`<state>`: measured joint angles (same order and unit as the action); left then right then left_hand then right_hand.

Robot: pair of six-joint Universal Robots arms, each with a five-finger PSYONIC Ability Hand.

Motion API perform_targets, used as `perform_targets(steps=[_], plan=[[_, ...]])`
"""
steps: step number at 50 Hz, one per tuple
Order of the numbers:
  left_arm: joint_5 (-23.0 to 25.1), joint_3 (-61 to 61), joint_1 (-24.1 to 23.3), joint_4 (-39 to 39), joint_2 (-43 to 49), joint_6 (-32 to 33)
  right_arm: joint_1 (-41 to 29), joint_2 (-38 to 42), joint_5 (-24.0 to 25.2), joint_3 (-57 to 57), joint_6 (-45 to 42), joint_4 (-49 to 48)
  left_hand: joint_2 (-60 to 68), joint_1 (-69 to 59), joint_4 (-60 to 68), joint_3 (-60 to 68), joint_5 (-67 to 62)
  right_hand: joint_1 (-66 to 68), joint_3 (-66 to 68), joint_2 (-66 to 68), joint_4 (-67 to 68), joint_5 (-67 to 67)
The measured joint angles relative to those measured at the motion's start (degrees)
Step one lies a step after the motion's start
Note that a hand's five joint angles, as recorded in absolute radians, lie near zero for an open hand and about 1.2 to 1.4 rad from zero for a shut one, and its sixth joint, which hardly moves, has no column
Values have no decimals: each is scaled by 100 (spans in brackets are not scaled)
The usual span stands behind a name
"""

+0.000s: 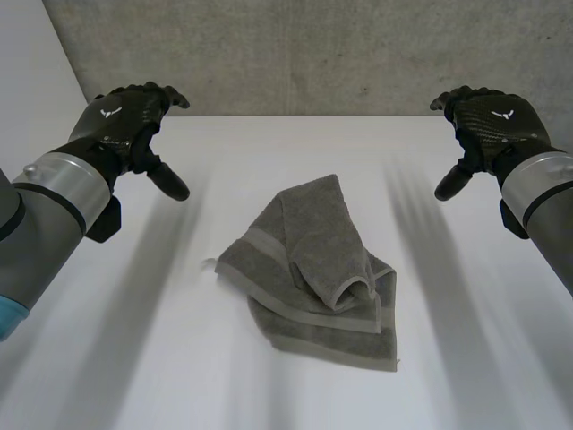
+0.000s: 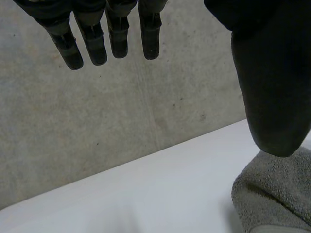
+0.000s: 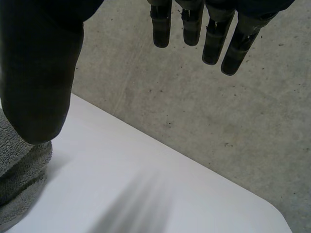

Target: Fold the towel.

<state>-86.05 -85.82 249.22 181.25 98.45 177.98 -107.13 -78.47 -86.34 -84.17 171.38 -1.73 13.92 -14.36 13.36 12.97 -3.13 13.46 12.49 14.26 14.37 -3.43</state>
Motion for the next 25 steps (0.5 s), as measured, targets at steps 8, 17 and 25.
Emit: perform_targets(steps=[8, 17, 25], plan=[[-66, -90, -3, 42, 60, -26, 11, -14, -6, 24, -8, 7, 0, 0, 0, 0, 0, 0, 0, 0, 0, 0], [-48, -124, -5, 52, 22, -28, 38, -20, -5, 16, -8, 6, 0, 0, 0, 0, 0, 0, 0, 0, 0, 0], [-40, -142, -23, 51, 25, -29, 43, -12, 9, 2, -8, 8, 0, 0, 0, 0, 0, -1, 0, 1, 0, 0]])
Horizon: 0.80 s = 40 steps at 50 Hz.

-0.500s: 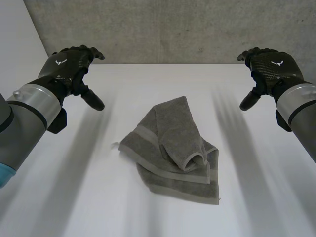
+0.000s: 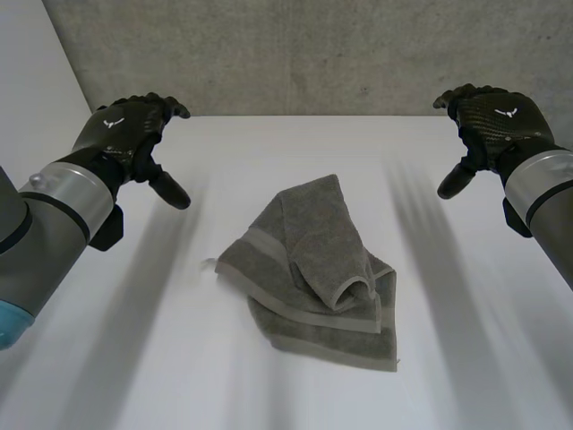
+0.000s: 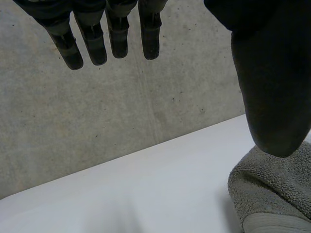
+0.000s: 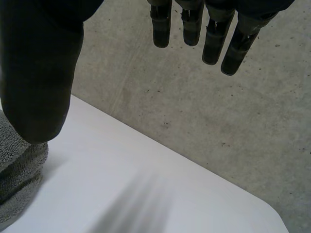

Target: Fold the towel.

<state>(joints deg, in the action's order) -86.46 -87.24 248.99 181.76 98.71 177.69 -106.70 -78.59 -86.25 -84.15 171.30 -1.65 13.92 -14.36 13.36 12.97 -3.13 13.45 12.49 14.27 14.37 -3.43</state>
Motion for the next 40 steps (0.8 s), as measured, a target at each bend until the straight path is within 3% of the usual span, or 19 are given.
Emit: perform_targets(steps=[19, 29, 40], plan=[[60, -120, -29, 49, 36, 42, 42, 20, 51, -11, -34, -1, 0, 0, 0, 0, 0, -1, 0, 1, 0, 0], [392, -334, -248, 123, 453, 198, 148, 493, 381, 19, -546, 500, 0, 0, 0, 0, 0, -24, 0, 0, 0, 0], [841, -529, -438, 129, 1569, 1616, 295, 1508, 1413, -200, -1116, 1412, -2, 0, 0, 0, 0, -25, 0, 0, 0, 0]])
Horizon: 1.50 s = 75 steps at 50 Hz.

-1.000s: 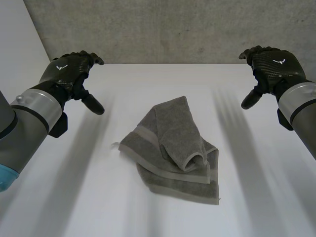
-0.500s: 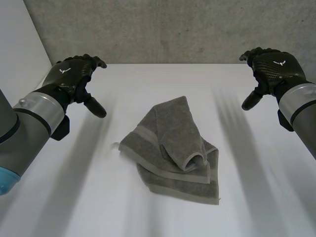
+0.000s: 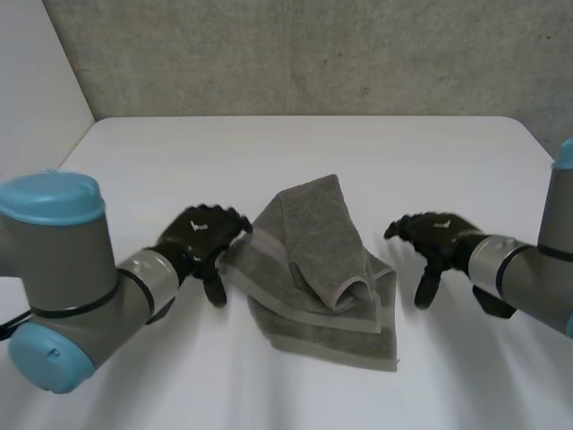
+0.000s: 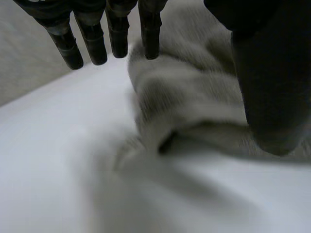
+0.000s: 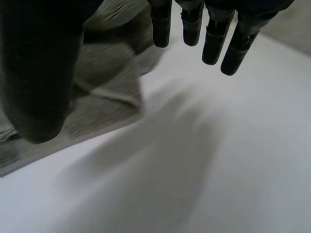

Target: Fold the towel.

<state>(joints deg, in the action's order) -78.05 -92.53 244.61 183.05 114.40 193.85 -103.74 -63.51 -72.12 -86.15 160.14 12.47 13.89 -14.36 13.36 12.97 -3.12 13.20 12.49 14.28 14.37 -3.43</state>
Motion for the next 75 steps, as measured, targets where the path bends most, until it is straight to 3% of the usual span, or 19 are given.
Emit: perform_targets(steps=[6, 10, 15, 21, 24, 31, 36, 48, 51, 54, 56, 58, 67, 75], plan=[[7, 103, -68, 66, 459, 417, -20, 294, 291, -88, 100, -341, 72, -74, 0, 0, -106, 2, 0, 0, 0, 0], [-7, 231, -91, 175, 658, 478, -100, 428, 326, -106, 344, -742, 1020, -993, 0, 0, -1074, 520, 0, 378, 0, -508], [-17, 364, -116, 376, 762, 468, -267, 575, 305, -104, 810, -1211, 3395, -3216, 0, 0, -3387, 1995, 0, 1929, 0, -2041], [-39, 471, -175, 602, 809, 444, -519, 693, 284, -129, 1179, -1524, 5767, -5717, 0, 0, -5958, 4881, 0, 4867, 0, -4817], [-52, 487, -193, 646, 783, 434, -622, 696, 285, -184, 1231, -1665, 5942, -5909, 0, 0, -6308, 6291, 0, 6143, 0, -6307], [-57, 441, -106, 664, 534, 417, -638, 572, 296, -304, 1159, -1836, 5943, -5923, 0, 0, -6310, 6315, 0, 6146, 0, -6368], [-27, 406, 289, 704, 258, 393, -507, 333, 328, -394, 1122, -1859, 5944, -5931, 0, 0, -6311, 6315, 0, 6146, 0, -6368], [123, 714, 1746, 727, 325, 444, -21, -37, 394, -591, 1124, -1835, 5944, -5981, 0, 0, -6338, 6316, 0, 6147, 0, -6369], [150, 774, 1942, 725, 394, 442, -24, -37, 387, -616, 1125, -1825, 5677, -5643, 0, 0, -5995, 6316, 0, 6147, 0, -6369], [163, 803, 2041, 718, 426, 432, -53, -36, 370, -623, 1126, -1819, 3083, -3164, 0, 0, -3350, 6072, 0, 5925, 0, -6103], [167, 800, 2056, 697, 416, 425, -81, -37, 354, -626, 1125, -1816, 883, -973, 0, 0, -1068, 5280, 0, 5135, 0, -5248], [171, 776, 2038, 676, 388, 414, -100, -40, 346, -629, 1123, -1815, 130, -186, 0, 0, -193, 4546, 0, 4429, 0, -4519], [317, 168, 1623, 500, -267, 375, -144, -159, 332, -778, 1105, -1821, 10, -4, 0, 0, 7, 3614, 0, 3651, 0, -3578], [519, -785, 988, 450, -1090, 258, -204, -269, 263, -886, 1109, -1834, 10, -4, 0, 0, 7, 1505, 0, 1435, 0, -1337]])
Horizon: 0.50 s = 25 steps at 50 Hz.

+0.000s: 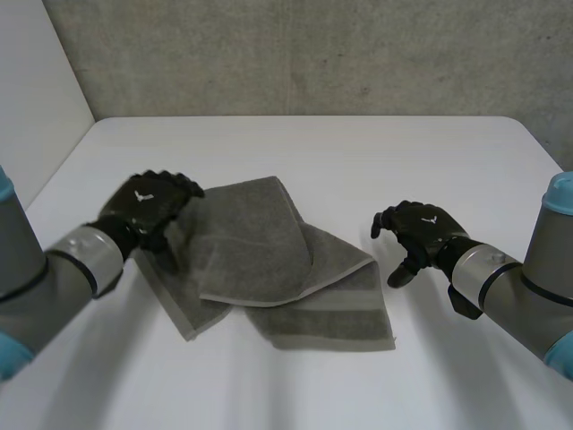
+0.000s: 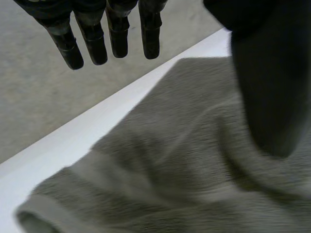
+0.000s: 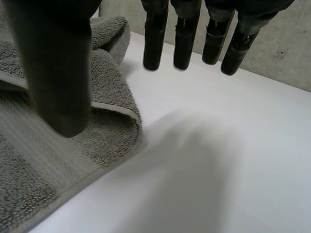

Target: Fold the towel.

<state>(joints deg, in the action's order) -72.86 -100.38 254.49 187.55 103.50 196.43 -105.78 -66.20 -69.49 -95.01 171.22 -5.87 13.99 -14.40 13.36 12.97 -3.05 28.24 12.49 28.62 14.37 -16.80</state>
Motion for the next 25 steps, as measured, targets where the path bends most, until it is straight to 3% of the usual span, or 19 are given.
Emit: perform_targets(steps=[3, 14, 25], plan=[[4, -247, -224, 7, -133, -117, -46, 15, 4, -21, 21, -25, 0, 0, 0, 0, 0, -444, 0, -450, 0, 526], [-154, -645, -668, 84, 178, -462, -468, 309, -29, -40, 80, -432, 0, 0, 0, 0, 0, -504, 0, -467, 0, 562], [-829, -248, -1166, 597, 1024, -492, -753, 934, -302, 246, 54, -879, 5, 0, 0, 0, -17, -330, 0, -378, 0, 82]])
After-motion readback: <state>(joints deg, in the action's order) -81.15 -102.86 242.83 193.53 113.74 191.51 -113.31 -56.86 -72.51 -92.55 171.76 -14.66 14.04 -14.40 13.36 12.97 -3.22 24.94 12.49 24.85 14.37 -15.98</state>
